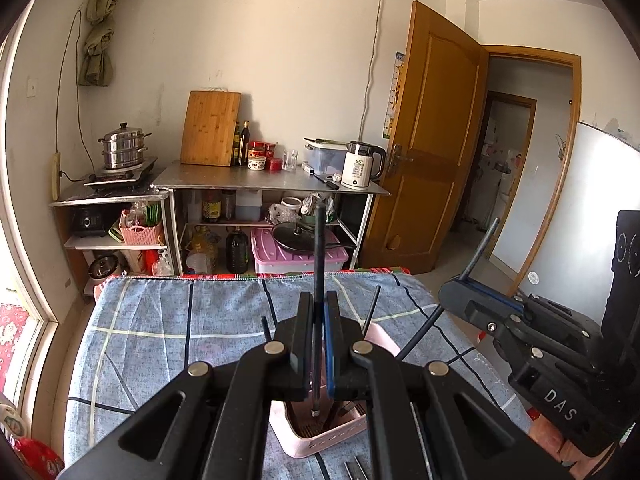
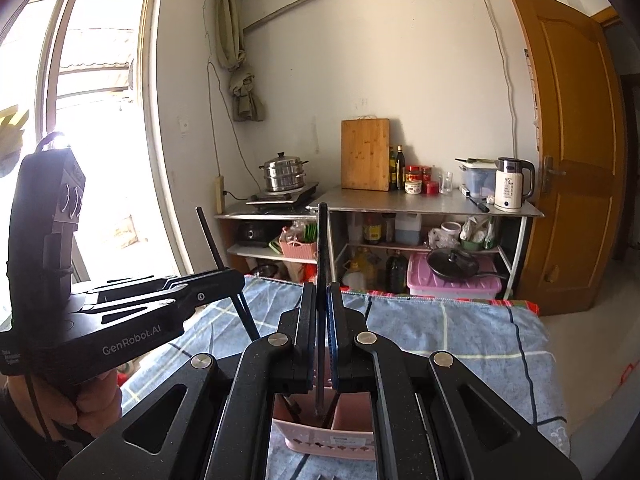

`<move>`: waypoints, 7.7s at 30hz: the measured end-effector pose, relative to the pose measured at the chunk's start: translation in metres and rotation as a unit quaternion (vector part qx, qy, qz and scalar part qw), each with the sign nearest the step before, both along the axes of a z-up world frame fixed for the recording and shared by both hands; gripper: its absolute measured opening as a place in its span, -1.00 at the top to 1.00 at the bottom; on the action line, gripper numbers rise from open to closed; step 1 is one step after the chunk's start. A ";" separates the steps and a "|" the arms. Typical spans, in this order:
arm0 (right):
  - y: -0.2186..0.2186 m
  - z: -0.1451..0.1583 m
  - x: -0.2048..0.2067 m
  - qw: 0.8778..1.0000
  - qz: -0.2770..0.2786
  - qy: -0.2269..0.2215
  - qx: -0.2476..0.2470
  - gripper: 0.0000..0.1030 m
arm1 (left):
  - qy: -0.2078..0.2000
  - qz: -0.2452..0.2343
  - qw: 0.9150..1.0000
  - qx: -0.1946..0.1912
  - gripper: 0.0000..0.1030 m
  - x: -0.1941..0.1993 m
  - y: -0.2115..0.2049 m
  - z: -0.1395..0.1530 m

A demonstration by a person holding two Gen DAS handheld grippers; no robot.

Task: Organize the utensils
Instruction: 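Open both grippers to drop the chopsticks into the basket, then move both grippers back to the remaining chopsticks on the cloth, then close the left gripper on a metal chopstick while the right grasps another, lift, then carry both metal chopsticks up and lower them into the pink basket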

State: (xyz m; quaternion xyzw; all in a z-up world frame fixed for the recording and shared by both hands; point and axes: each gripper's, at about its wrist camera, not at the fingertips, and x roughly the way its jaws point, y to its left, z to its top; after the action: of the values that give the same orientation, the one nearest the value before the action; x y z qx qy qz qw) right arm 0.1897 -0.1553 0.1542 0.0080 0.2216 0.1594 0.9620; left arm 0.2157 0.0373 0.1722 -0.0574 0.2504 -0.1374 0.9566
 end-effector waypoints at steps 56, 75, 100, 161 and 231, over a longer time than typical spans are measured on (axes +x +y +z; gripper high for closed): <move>-0.046 -0.141 -0.155 0.991 -0.030 0.131 -0.001 0.79 | 0.057 0.034 0.998 0.006 0.35 -0.173 0.002 -0.142; -0.025 -0.180 -0.134 0.982 -0.018 0.189 -0.017 0.79 | 0.126 0.023 0.992 0.018 0.35 -0.142 -0.022 -0.184; -0.008 -0.206 -0.116 0.971 -0.020 0.235 -0.046 0.79 | 0.180 0.027 0.981 0.068 0.35 -0.116 -0.053 -0.217; -0.044 -0.101 -0.101 0.992 -0.043 0.115 -0.030 0.91 | 0.087 -0.004 0.996 0.029 0.91 -0.121 -0.023 -0.110; 0.006 -0.057 0.002 0.998 0.001 0.065 -0.019 0.91 | 0.060 -0.001 0.998 -0.003 0.91 -0.001 -0.001 -0.053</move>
State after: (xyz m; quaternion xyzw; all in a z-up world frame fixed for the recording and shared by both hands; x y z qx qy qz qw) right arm 0.1914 -0.1494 0.0976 0.0001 0.2863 0.1553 0.9455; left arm 0.2151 0.0367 0.1195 -0.0686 0.3070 -0.1350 0.9396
